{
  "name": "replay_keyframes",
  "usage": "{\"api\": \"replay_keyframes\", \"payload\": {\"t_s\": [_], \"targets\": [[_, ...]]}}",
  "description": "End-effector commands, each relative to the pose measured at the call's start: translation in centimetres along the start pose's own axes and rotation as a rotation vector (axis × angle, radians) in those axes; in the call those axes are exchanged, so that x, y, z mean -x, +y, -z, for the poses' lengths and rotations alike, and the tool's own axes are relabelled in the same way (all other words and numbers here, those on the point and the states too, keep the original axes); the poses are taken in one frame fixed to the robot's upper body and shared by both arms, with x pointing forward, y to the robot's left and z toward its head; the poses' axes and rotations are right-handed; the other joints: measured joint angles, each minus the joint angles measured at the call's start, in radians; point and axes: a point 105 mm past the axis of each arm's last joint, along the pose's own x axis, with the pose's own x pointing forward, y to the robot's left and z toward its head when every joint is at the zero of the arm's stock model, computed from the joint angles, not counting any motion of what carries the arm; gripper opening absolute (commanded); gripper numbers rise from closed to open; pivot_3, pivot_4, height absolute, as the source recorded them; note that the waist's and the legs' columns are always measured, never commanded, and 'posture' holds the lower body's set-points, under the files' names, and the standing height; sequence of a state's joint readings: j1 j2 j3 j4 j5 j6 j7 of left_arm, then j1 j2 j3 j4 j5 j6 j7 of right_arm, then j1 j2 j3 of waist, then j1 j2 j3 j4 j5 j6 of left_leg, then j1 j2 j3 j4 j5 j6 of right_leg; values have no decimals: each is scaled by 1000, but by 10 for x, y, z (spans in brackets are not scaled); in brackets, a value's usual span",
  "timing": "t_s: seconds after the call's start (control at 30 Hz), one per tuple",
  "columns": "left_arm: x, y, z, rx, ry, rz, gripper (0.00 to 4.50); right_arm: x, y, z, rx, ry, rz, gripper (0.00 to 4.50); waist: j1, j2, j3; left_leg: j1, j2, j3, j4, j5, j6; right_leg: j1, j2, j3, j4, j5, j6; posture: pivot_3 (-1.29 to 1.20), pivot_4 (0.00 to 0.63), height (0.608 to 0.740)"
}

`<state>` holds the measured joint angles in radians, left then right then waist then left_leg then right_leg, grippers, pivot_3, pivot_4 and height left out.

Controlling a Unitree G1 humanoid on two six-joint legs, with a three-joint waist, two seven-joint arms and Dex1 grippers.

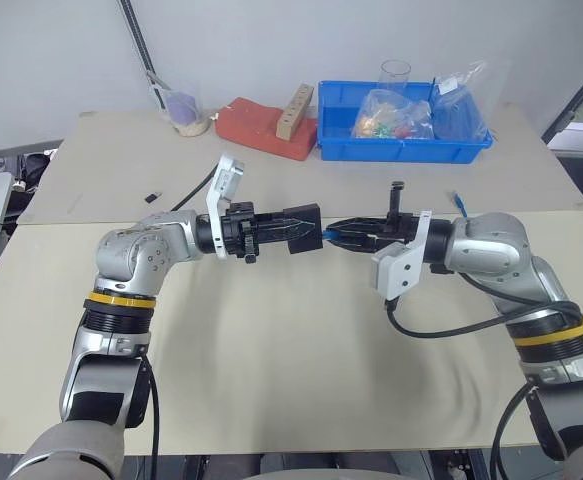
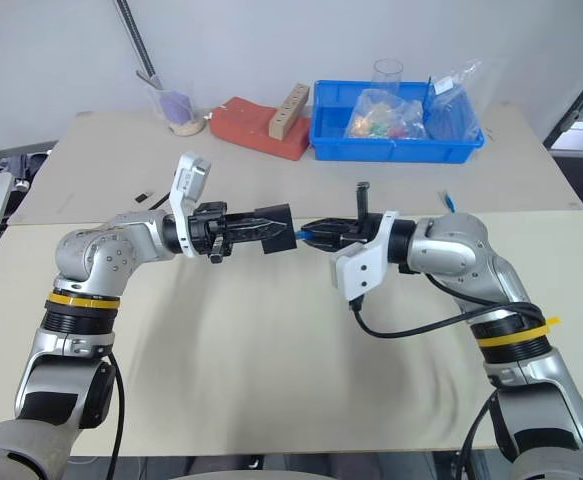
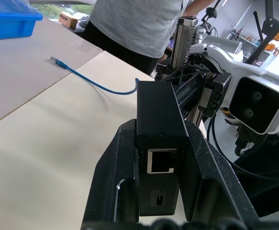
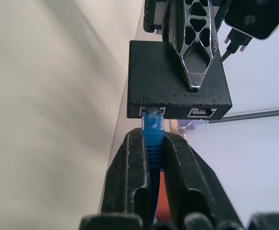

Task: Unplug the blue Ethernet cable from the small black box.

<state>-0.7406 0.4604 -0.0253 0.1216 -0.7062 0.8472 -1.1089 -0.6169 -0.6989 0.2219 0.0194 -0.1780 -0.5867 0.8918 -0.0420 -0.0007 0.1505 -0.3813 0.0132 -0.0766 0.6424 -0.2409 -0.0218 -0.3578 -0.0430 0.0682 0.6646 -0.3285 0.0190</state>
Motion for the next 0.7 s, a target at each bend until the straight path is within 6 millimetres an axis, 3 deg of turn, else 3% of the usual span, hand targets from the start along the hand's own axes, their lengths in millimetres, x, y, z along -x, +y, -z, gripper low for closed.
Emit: {"api": "replay_keyframes", "payload": {"t_s": [0.03, 0.1, 0.2, 0.27, 0.33, 0.43, 0.7], "targets": [[-3, -10, -11, -104, -1, 49, 567, 6, -10, -7, -185, -34, -41, 2140, 0, 0, 0, 0, 0, 0, 0, 0, 0, 0, 0, 0, 0, 0, 0, 0, 150, 740], [-3, -12, -12, -133, 3, 67, 567, 13, -2, -12, -453, -47, -147, 2808, 4, 0, 0, -1, 0, 0, 0, 0, 0, 0, 0, 0, 0, 0, 0, 0, 150, 740], [-2, -13, -8, -173, 26, 92, 567, 18, -10, -20, -849, -80, -186, 2808, 5, 0, 0, -2, 0, -2, 0, 0, 0, 1, 0, -1, 1, 0, 0, 0, 150, 740], [-2, -14, -5, -197, 47, 108, 567, 21, -13, -23, -1024, -79, -221, 2808, 2, 0, 0, -1, 0, -2, 0, 0, 0, 1, 0, -1, 0, 0, 0, 0, 150, 740], [-2, -16, -2, -217, 62, 130, 567, 23, -16, -29, -1111, -100, -263, 2808, 3, 0, 0, -1, 0, -2, 0, 0, 0, 1, 0, -1, 0, 0, 0, 0, 150, 740], [-4, -19, -1, -237, 72, 158, 567, 17, -25, -18, -1249, -80, -238, 2808, 0, 0, 0, -1, 0, -2, 0, 0, 1, 0, 0, -1, -1, 0, 0, 0, 150, 740], [-4, -22, -2, -248, 71, 172, 567, 10, -21, -16, -1303, -61, -281, 2808, 5, 0, 0, -4, 0, -2, 1, -1, 1, -2, 0, -2, 0, 0, 0, 0, 150, 740]]}}
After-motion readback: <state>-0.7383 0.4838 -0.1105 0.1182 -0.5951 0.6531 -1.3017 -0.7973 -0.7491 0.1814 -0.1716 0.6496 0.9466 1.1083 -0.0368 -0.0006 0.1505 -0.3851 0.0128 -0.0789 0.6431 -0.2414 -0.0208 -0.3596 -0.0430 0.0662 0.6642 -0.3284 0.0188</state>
